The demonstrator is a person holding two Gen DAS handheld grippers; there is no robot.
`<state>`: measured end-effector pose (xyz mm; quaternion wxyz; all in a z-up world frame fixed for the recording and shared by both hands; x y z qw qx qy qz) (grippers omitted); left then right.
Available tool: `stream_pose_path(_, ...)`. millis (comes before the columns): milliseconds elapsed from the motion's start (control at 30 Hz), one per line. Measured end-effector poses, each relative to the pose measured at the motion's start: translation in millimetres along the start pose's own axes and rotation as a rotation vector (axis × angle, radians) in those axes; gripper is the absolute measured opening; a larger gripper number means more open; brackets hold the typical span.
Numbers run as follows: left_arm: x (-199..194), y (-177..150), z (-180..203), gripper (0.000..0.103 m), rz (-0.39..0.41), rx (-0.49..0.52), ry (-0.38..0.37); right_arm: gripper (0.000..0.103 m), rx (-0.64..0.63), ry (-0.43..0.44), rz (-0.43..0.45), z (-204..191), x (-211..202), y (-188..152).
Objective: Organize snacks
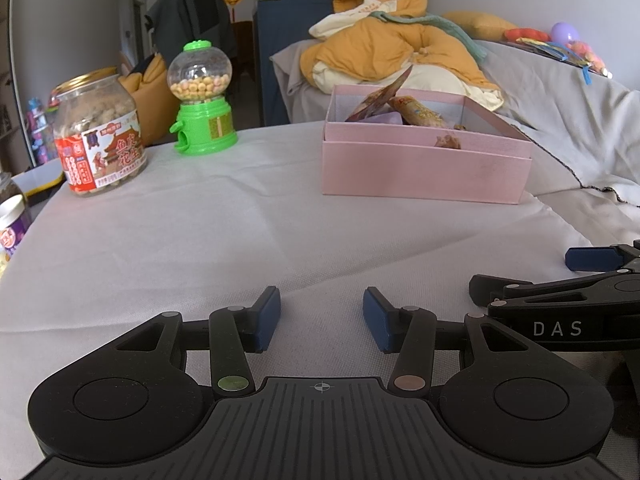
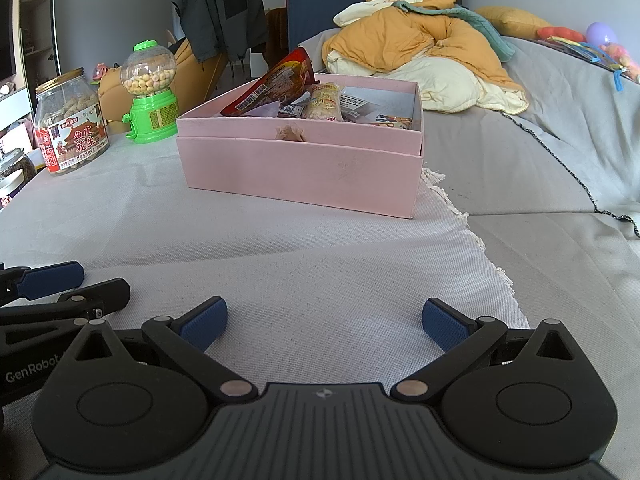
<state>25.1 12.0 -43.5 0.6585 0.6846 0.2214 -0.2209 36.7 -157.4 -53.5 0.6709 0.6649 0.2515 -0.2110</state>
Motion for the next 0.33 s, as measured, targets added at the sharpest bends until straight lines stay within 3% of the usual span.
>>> stream_pose_path(333, -0.1, 0.1, -0.2, 0.053, 0.001, -0.005, -0.004, 0.103, -0.001, 0.000, 0.000, -0.1, 0.1, 0.1)
Point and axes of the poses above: each gripper's, at about its wrist camera, not at the fingertips, and x roughly the way its jaws point, z to its right, y to its top, the point moved 4 cm from there along x, roughly the way its jaws point, and after that the axes turned 1 degree about x, right-handed, at the moved point
